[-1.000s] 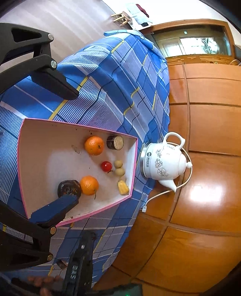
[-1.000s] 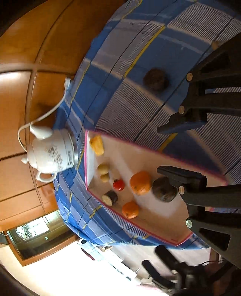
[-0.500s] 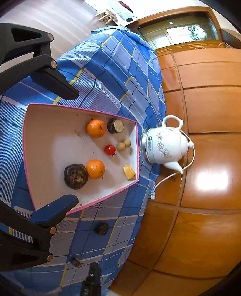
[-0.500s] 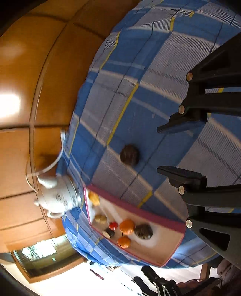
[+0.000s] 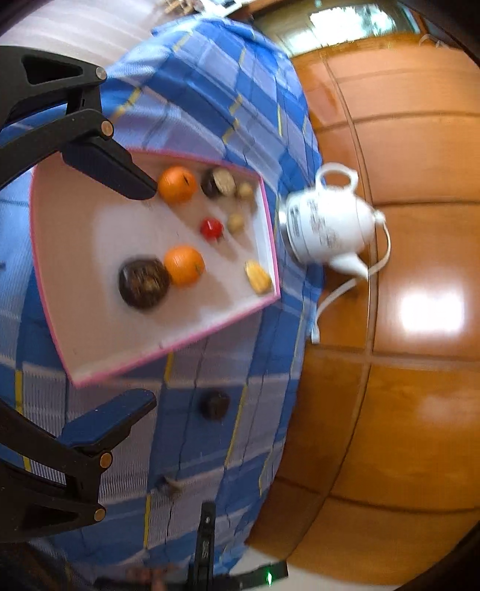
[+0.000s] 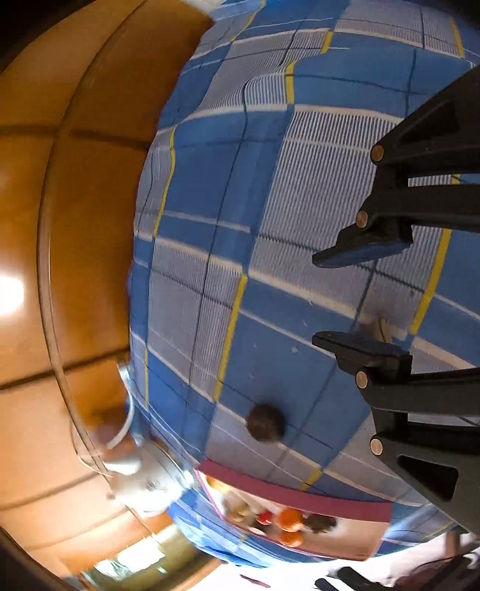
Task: Organize fruits
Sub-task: 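Grasp the dark round fruit on the bed with the left gripper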
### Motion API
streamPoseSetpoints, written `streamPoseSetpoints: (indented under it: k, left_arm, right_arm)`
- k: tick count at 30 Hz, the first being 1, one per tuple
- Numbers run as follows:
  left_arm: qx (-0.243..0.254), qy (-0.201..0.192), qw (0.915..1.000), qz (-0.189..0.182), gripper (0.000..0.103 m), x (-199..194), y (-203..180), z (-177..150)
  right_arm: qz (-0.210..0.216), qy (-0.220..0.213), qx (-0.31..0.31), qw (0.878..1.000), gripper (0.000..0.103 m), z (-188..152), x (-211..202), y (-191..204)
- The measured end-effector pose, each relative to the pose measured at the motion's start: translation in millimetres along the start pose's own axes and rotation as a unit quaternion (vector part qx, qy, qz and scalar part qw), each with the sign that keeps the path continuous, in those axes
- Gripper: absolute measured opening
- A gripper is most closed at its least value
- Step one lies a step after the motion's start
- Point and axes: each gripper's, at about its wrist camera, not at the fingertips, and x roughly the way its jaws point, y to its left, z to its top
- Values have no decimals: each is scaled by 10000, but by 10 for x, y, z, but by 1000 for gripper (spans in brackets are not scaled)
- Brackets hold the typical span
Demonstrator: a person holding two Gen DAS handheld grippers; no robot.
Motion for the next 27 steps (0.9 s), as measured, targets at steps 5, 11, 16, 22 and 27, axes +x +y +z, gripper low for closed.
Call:
streamPoseSetpoints:
  k: [5, 11, 16, 22, 27]
  left_arm:
    - [279, -125, 9987, -416, 103, 94, -261, 226]
    - [523, 318, 9949, -798, 103, 429, -561, 499]
    - [758, 713, 9929, -581, 103, 776, -814, 597]
    - [834, 1139, 9876, -685, 92, 1212, -1076, 681]
    - [989, 1421, 9823, -714, 77, 1532, -1246, 709]
  right_arm:
    - [60, -30, 233, 9997, 36, 29, -40, -58]
    - [156, -40, 299, 9994, 36, 55, -55, -57]
    - [121, -4, 322, 9994, 36, 81, -38, -83]
    - [158, -35, 351, 9993, 36, 105, -58, -87]
    - [195, -65, 327, 9993, 36, 130, -71, -75]
